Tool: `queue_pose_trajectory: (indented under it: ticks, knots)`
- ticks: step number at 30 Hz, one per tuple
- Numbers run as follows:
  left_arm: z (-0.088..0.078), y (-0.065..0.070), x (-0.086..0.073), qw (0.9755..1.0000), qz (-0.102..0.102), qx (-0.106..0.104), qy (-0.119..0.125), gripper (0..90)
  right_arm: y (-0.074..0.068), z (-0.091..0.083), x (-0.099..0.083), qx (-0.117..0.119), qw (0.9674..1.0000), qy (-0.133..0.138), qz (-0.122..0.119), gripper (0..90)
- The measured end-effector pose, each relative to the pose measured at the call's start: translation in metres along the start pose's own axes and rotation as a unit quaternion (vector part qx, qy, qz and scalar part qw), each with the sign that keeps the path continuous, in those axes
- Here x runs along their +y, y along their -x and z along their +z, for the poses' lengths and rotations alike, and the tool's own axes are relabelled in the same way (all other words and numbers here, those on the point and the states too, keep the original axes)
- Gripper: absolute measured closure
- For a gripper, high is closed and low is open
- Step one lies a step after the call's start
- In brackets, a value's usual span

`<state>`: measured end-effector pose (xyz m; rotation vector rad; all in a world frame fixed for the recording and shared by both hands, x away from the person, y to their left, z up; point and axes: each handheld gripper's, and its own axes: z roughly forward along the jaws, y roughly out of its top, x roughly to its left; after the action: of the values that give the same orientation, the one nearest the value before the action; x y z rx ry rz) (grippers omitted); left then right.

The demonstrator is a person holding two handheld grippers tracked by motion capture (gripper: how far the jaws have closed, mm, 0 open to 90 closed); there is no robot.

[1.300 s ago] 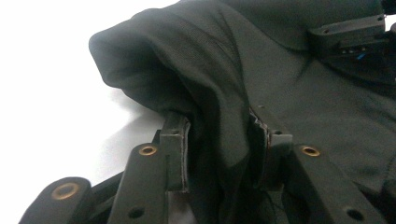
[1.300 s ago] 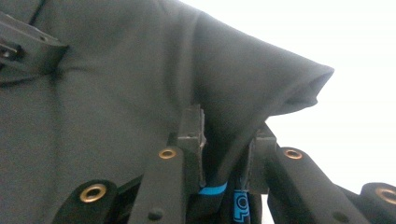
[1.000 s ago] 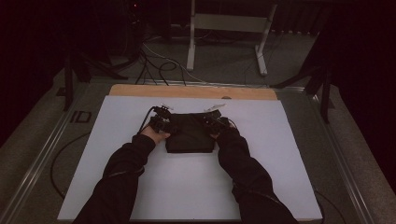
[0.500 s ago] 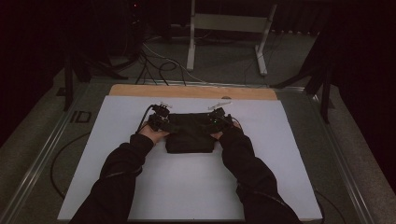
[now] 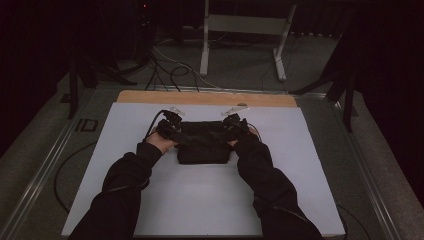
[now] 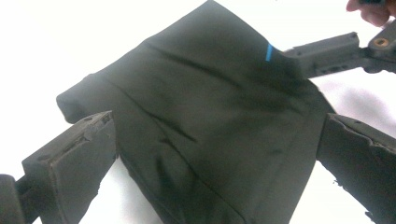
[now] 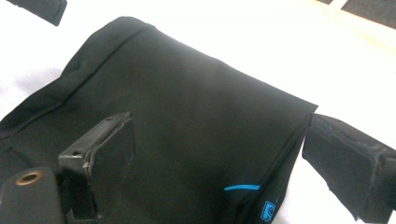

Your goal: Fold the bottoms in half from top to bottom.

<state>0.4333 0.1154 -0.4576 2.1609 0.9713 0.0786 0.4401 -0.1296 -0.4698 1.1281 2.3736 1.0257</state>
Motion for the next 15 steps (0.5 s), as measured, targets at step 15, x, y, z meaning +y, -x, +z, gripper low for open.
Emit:
queue_pose_trajectory:
  ticks: [15]
  knots:
    - [-0.024,0.016,-0.006,0.9975,0.055,-0.024,0.036,0.0,-0.007,-0.023,0.008,0.029,0.9988,0.028,-0.027,9.5]
